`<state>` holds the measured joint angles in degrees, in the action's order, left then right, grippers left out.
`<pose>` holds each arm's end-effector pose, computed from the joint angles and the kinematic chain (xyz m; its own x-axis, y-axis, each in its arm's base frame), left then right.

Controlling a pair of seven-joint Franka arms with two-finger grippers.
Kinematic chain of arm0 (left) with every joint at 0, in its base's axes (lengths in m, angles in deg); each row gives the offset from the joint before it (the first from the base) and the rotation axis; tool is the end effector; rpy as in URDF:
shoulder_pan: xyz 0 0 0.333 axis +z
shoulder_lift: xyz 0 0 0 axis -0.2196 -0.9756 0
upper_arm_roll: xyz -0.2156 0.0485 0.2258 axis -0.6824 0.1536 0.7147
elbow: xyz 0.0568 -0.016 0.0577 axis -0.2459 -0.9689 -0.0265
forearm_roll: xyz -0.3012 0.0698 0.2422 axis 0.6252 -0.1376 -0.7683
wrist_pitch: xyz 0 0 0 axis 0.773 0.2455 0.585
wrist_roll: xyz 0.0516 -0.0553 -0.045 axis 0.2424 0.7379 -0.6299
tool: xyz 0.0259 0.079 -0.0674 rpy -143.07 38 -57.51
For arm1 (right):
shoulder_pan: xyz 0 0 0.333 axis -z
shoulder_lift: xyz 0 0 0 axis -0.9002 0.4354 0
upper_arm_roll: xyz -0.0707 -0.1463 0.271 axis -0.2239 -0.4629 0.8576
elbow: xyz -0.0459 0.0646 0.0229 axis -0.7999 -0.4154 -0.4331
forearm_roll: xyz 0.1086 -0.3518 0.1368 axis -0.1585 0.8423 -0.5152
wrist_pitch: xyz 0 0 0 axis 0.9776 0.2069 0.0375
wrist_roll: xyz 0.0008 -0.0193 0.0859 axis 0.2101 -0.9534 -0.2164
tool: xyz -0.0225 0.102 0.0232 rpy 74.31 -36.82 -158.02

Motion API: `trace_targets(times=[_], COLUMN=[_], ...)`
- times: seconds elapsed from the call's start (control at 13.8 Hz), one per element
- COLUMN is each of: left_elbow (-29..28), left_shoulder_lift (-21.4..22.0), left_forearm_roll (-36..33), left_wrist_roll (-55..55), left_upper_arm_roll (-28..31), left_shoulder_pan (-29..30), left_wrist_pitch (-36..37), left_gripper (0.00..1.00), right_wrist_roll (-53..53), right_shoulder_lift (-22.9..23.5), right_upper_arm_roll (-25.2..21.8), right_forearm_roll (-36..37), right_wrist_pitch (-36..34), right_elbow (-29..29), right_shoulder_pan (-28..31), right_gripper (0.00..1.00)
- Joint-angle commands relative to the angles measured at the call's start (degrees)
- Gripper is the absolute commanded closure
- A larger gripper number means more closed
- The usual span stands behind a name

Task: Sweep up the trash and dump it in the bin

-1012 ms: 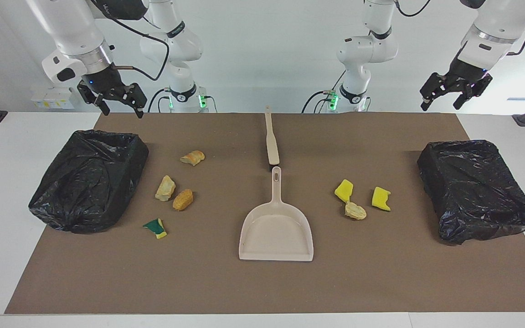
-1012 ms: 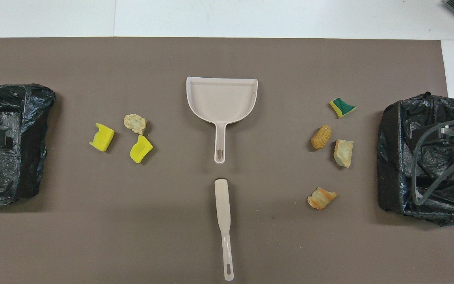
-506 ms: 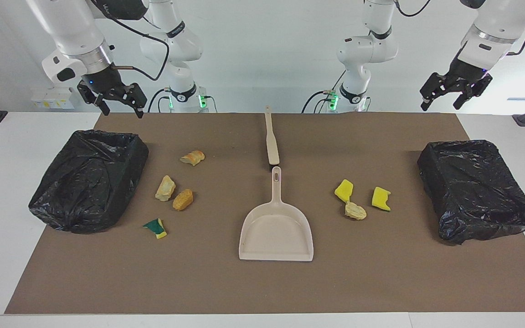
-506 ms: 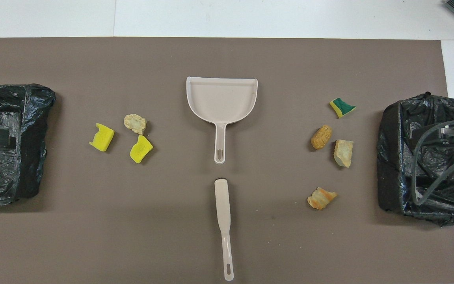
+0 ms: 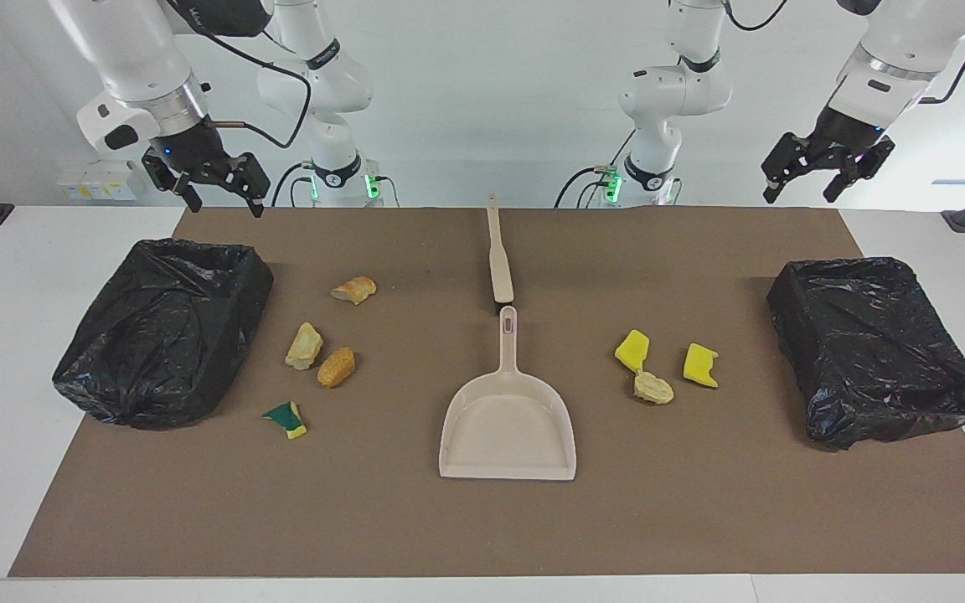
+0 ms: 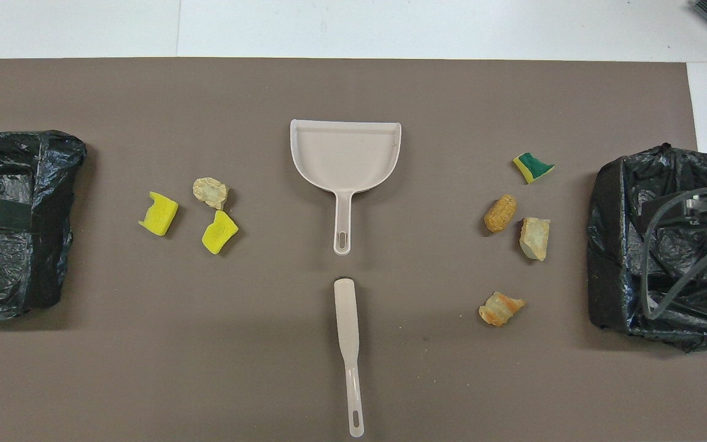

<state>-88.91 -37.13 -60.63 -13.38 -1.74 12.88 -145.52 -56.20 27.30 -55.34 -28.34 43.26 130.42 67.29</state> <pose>0.5090 -0.0416 0.6597 0.9992 -0.0306 0.0252 -0.0317 -0.9985 0.0453 0.5284 -0.0084 0.6280 0.9907 -0.1275 -0.0484 -0.1277 -0.9918 -0.0010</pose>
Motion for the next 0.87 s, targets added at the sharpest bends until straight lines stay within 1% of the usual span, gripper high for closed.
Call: trace_targets(times=[0.0,0.22,0.36,0.43,0.51,0.58,0.65,0.79], left_elbow=[-7.9,-12.8,-14.9,-15.7,-16.9,-18.7,-21.1,-22.3], left_shoulder_lift=[4.6,6.4,6.5,6.5,6.4,6.4,6.5,6.9], left_forearm_roll=[0.6,0.6,0.6,0.6,0.6,0.6,0.6,0.7], left_wrist_roll=[-0.9,-5.5,-6.7,-9.3,-12.8,-15.9,-18.3,-24.8], left_upper_arm_roll=[0.5,0.5,0.4,0.1,0.1,0.1,0.1,0.0], left_shoulder_pan=[-4.3,-9.6,-13.2,-15.5,-18.2,-21.6,-24.6,-28.2], left_wrist_pitch=[-1.2,-2.9,-5.8,-6.8,-7.2,-9.2,-13.4,-16.9], left_gripper=[0.0,0.0,0.0,0.0,0.0,0.0,0.0,0.0], right_wrist_roll=[1.0,0.9,1.3,1.5,1.5,1.6,1.7,1.9], right_shoulder_lift=[-0.6,-0.6,-0.1,-0.5,-1.4,-2.4,-2.3,-1.9], right_upper_arm_roll=[-0.4,-0.4,-0.4,-0.2,0.4,0.9,1.0,2.4], right_forearm_roll=[-0.8,-0.8,0.0,0.7,1.1,1.0,0.8,0.3], right_wrist_pitch=[-0.1,0.0,0.6,1.7,4.2,6.2,7.2,7.7], right_elbow=[0.7,0.7,0.3,0.8,2.8,5.1,6.5,7.4], right_shoulder_pan=[0.0,0.0,0.1,-0.6,-0.8,-0.7,-0.8,-0.8], right_gripper=[0.0,0.0,0.0,0.0,0.0,0.0,0.0,0.0])
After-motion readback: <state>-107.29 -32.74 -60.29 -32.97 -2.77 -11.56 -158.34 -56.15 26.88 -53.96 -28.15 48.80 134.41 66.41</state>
